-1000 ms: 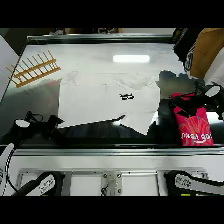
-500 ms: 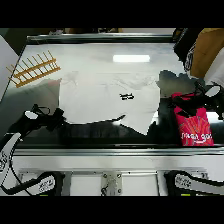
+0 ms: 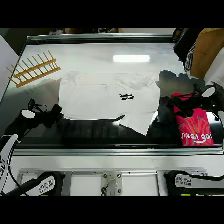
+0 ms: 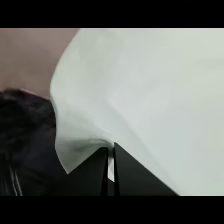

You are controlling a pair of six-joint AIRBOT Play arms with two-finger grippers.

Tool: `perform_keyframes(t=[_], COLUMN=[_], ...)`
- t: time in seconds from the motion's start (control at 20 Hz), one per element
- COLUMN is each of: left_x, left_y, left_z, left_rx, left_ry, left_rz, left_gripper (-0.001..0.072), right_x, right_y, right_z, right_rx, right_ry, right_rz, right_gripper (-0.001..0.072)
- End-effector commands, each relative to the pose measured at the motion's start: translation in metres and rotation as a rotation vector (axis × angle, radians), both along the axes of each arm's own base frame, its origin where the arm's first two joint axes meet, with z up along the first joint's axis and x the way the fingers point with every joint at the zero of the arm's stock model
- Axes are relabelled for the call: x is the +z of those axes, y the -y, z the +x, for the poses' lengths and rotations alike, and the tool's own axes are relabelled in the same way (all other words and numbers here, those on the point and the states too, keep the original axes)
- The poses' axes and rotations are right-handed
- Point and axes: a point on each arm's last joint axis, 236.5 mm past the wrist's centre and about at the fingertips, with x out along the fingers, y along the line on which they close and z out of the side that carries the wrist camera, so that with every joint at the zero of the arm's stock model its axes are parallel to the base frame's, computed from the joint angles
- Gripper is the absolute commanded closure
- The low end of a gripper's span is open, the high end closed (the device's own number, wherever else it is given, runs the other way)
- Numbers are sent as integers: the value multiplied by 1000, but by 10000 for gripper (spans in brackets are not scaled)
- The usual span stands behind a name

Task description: Fold the clothes and pants, and hang the long-sleeved shirts on hangers.

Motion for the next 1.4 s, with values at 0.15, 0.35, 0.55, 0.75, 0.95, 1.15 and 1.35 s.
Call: perform_keyframes(t=[0.15, 0.35, 0.55, 0.75, 0.95, 1.15, 1.35], left_x=[3, 3, 3, 31, 197, 437, 579], left_y=[2, 2, 2, 0, 0, 10, 34], left_z=[-1, -1, -1, 13, 57, 18, -89], left_rx=[-35, -35, -46, -72, -143, -170, -171], left_ry=[11, 10, 14, 88, 449, 967, 1326], left_rz=[12, 11, 17, 41, 141, 334, 502], left_gripper=[696, 696, 695, 696, 696, 696, 696], right_x=[-30, -44, -43, 3, 176, 401, 543], right_y=[-67, -98, -106, -95, -91, -102, -111], right_z=[35, 38, 42, 56, 80, 26, -85], right_rx=[50, 110, 165, 234, 358, 389, 319], right_ry=[76, 74, 110, 241, 599, 1067, 1444], right_rz=[192, 171, 145, 73, -58, -213, -324], right_gripper=[55, 55, 602, 700, 700, 700, 700])
